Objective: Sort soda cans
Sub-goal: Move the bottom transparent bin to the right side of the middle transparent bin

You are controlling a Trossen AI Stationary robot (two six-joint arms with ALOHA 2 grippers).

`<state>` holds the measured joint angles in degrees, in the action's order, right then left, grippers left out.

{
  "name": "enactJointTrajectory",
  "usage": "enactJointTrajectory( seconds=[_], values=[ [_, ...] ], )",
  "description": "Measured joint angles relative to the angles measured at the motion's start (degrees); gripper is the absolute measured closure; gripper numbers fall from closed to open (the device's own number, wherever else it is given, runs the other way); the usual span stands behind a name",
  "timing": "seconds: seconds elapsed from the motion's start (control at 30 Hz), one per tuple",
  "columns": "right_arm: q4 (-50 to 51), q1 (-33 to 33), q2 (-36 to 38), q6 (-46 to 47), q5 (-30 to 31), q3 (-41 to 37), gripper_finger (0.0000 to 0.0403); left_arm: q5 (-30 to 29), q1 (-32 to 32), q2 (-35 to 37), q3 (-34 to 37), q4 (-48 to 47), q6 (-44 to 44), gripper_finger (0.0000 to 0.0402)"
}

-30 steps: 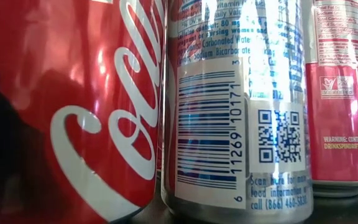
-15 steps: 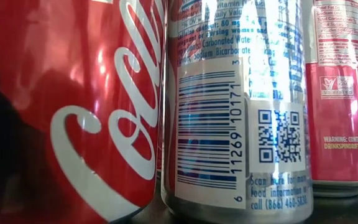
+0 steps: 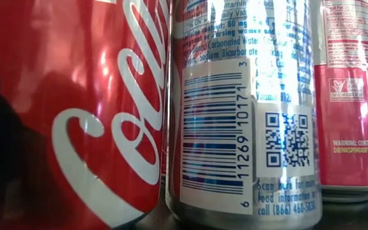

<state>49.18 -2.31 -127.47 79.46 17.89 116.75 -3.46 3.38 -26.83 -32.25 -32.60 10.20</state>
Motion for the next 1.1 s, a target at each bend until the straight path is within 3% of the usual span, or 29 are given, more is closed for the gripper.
enactJointTrajectory(
  seconds=[0.43,0.77,0.9,1.1],
  values=[
    [18.8,0.2,8.5,-6.5,0.0,0.0,0.0321,0.0,0.0,0.0,0.0,0.0,0.0,0.0348],
    [41.0,-3.6,12.0,1.9,3.3,0.0,0.0321,0.3,0.0,0.0,0.0,0.0,0.1,0.0348],
    [38.9,-5.7,14.2,1.6,3.3,-3.8,0.0321,0.3,0.0,0.0,0.0,-0.1,0.1,0.0348],
    [39.5,-10.1,18.2,9.0,1.9,-13.6,0.0321,0.3,0.0,0.0,0.0,0.0,0.1,0.0348]
  ],
)
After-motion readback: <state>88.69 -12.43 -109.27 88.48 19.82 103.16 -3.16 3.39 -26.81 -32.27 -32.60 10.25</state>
